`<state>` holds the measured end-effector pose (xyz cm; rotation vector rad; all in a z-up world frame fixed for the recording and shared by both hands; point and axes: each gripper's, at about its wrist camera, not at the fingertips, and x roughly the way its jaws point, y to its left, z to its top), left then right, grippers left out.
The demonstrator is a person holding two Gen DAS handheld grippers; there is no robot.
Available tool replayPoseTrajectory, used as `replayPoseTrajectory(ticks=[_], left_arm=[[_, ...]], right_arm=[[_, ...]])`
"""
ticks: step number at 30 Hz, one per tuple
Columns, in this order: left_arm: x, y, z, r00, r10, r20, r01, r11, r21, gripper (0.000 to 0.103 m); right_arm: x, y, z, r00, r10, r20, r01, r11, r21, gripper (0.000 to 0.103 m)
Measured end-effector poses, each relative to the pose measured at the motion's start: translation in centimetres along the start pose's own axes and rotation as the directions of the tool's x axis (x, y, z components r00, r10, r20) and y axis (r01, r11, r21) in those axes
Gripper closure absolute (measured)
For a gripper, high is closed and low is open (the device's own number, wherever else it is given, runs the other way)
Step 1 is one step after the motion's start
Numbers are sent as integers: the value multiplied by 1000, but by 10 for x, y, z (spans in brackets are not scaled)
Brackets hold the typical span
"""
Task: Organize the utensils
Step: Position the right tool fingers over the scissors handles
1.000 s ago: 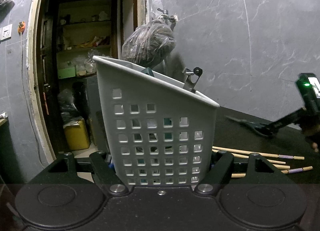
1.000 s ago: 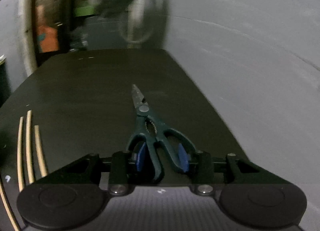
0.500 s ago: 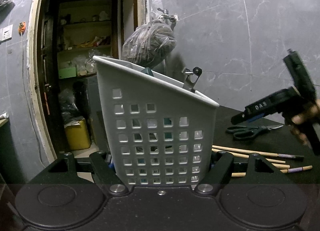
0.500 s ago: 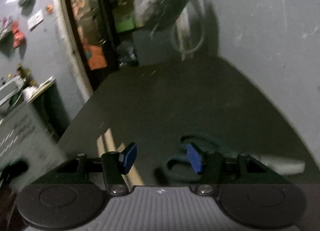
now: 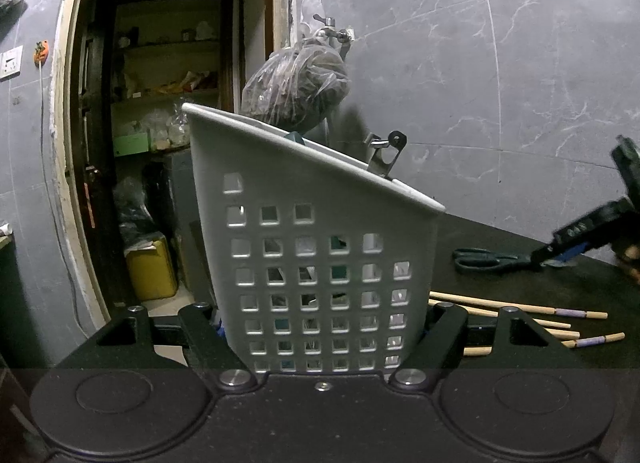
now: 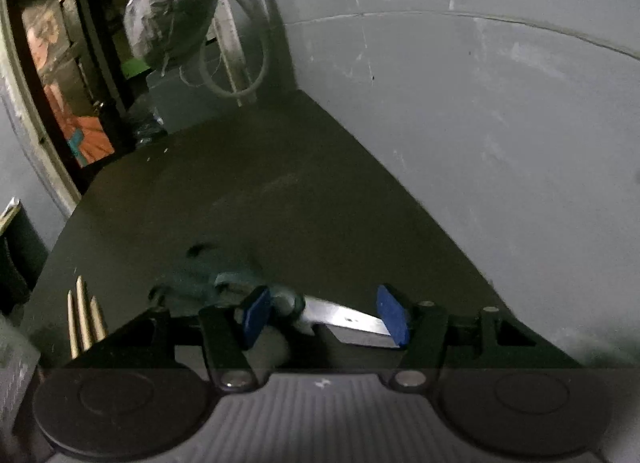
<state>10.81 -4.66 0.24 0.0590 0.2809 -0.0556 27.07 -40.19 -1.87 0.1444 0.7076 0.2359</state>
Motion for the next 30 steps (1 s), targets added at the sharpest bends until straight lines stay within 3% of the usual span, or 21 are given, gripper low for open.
replayPoseTrajectory(ticks=[7,15,18,20,26,30], left_arm=[[0,1,0,1000,4,-2,-4,1000,-5,26],[0,1,0,1000,2,0,-2,1000,-10,26],[0,1,-1,1000,2,1,-2,1000,-10,26],[0,1,-1,1000,2,0,-2,1000,-10,26],[0,1,-1,1000,0,0,0,1000,-9,26],[0,2,-1,1000,-2,-1,2,1000,-8,26]], right_arm=[[-28,33,-17,999,37,-33,-41,994,-98,36],[-38,38,-15,1000,28,-2,-28,993,-111,32],[-32,45,-4,1000,2,26,2,991,-133,26],[-27,50,3,999,-9,38,15,989,-146,15],[-9,66,20,997,-56,48,65,975,-213,3],[7,79,30,993,-98,59,111,954,-280,1]])
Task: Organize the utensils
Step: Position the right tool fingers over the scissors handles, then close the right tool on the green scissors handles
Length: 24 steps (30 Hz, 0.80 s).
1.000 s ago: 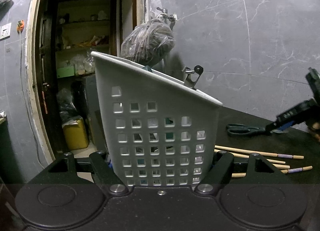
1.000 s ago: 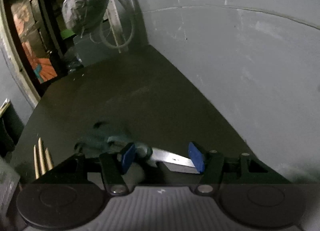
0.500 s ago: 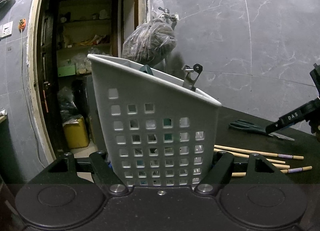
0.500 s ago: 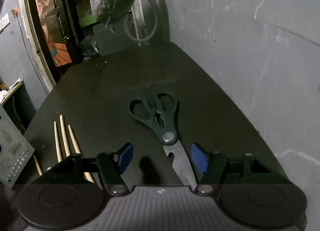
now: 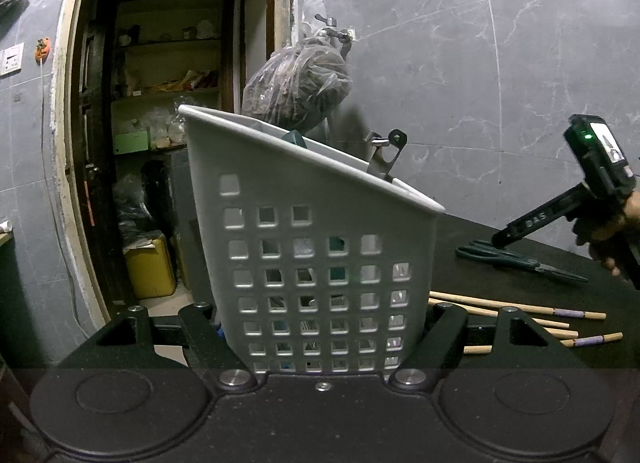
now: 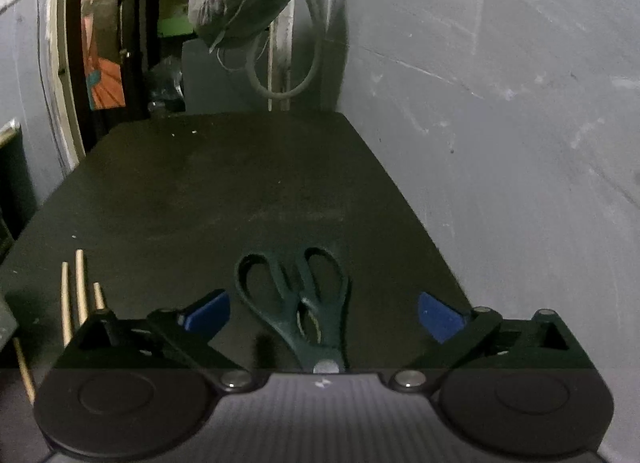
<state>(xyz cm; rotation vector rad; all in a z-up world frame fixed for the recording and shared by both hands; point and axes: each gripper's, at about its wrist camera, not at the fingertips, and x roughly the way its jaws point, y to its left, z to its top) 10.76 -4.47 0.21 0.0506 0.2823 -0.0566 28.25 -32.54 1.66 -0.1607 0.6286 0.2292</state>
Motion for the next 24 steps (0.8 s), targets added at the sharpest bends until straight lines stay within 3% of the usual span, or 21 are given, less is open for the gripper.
replayPoseTrajectory(ticks=[8,24], left_arm=[[0,0,0,1000,1,-1,-1,1000,4,26],[-1,-2,2,1000,4,-2,-4,1000,0,26]], right_arm=[[18,16,9,1000,-21,-15,20,997,-71,0],[25,16,10,999,-31,-10,30,997,-76,0]])
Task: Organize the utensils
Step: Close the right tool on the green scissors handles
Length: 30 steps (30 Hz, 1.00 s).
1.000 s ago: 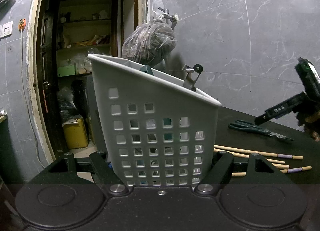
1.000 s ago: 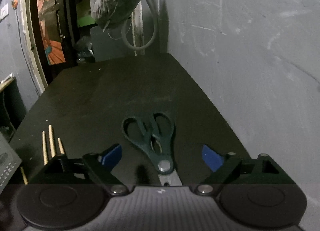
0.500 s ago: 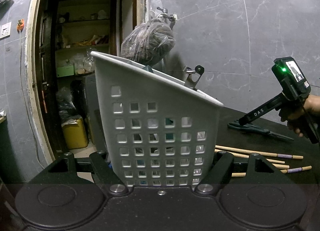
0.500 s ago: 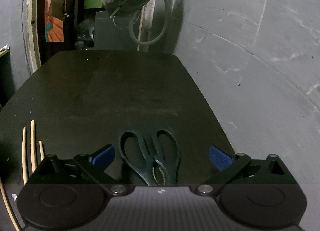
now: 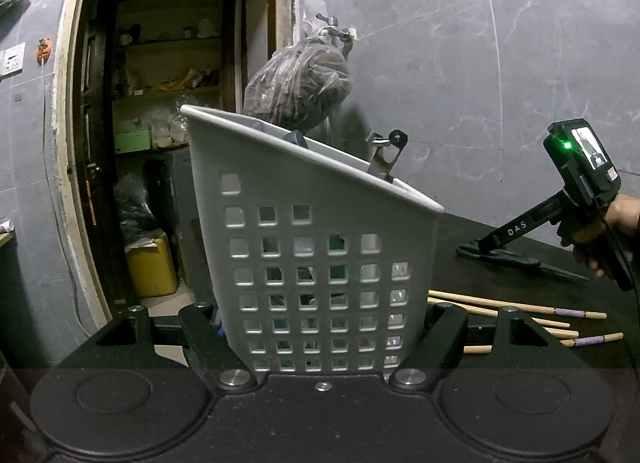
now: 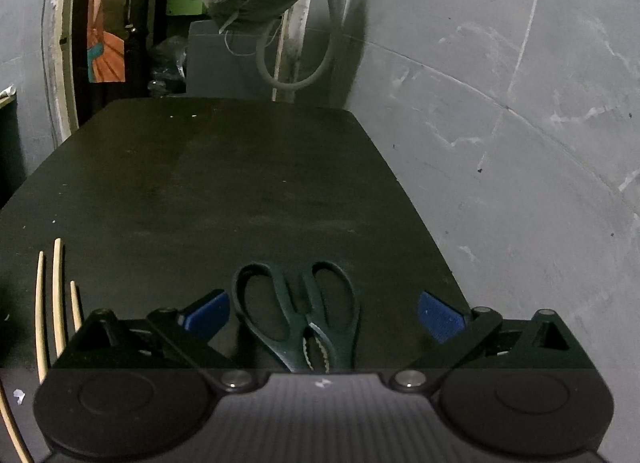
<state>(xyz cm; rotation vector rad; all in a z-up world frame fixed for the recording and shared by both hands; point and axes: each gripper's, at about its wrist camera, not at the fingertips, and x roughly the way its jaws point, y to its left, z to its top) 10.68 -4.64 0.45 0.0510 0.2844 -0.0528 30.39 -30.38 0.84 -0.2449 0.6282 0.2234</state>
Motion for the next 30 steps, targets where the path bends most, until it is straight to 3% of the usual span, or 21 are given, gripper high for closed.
replayPoseTrajectory(ticks=[14,30], left_arm=[[-2,5,-2,1000,-5,6,6,1000,-9,26],[-3,4,-2,1000,-8,6,8,1000,-5,26]], right_arm=[[3,-3,4,999,-2,46,5,998,-59,0],[20,8,-4,1000,-7,13,9,989,-150,0]])
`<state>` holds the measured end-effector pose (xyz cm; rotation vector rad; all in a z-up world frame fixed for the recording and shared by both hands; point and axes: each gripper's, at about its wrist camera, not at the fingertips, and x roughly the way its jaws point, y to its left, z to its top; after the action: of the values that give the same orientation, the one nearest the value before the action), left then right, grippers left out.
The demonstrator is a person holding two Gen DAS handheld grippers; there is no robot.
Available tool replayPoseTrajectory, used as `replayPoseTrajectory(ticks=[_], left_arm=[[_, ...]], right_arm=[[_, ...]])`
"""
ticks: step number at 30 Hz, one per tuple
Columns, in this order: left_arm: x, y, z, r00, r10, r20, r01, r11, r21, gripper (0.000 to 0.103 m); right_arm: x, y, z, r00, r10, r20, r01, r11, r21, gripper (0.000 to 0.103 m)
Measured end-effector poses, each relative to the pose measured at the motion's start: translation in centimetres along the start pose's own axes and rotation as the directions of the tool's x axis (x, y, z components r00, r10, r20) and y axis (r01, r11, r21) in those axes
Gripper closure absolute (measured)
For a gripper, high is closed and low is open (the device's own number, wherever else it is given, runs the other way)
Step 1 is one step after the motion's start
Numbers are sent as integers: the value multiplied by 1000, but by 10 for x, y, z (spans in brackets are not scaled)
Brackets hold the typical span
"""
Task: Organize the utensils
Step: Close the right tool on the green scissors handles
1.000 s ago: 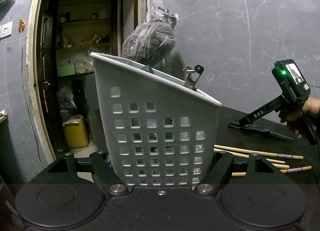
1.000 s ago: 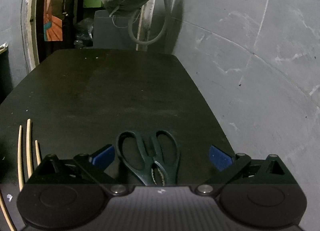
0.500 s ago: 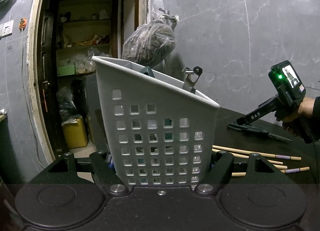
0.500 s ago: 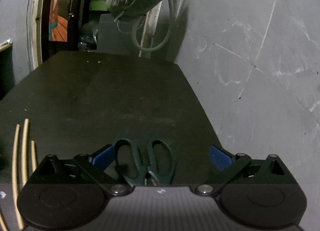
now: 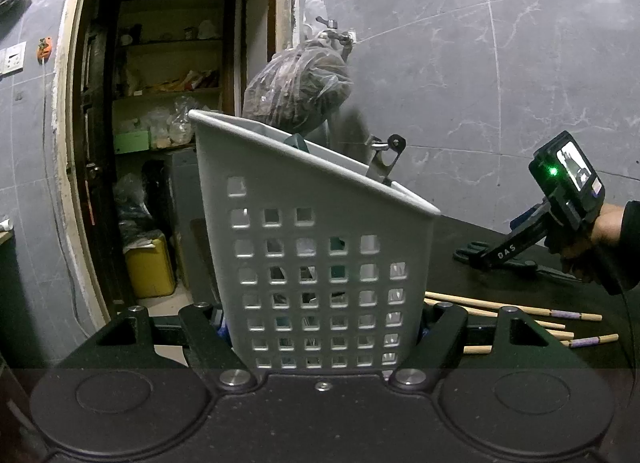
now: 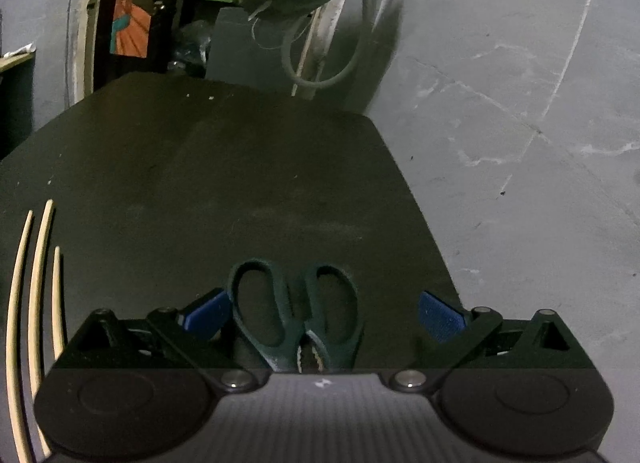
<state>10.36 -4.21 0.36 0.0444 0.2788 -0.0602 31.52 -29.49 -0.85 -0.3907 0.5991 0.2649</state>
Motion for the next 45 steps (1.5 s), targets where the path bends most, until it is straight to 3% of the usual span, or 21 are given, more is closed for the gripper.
replayPoseTrajectory(ticks=[16,23,27,37,40,45], left_arm=[[2,-1,2,1000,-4,1,4,1000,8,25],[4,-1,3,1000,4,0,-4,1000,6,25],[4,-2,3,1000,2,-1,-2,1000,5,25],[3,-3,3,1000,4,-2,-4,1000,2,25],[2,-2,3,1000,5,-3,-5,1000,2,25],[1,-1,1,1000,5,-6,-5,1000,0,25]], right_arm=[[-2,-4,-10,1000,22,11,-22,1000,14,0],[-11,-8,2,996,28,86,-29,1000,12,0],[-2,-10,5,997,46,61,-47,999,17,1],[3,-14,5,993,110,31,-111,993,40,29],[6,-17,6,992,122,-5,-122,991,47,49],[9,-28,7,984,175,-43,-170,981,98,48]])
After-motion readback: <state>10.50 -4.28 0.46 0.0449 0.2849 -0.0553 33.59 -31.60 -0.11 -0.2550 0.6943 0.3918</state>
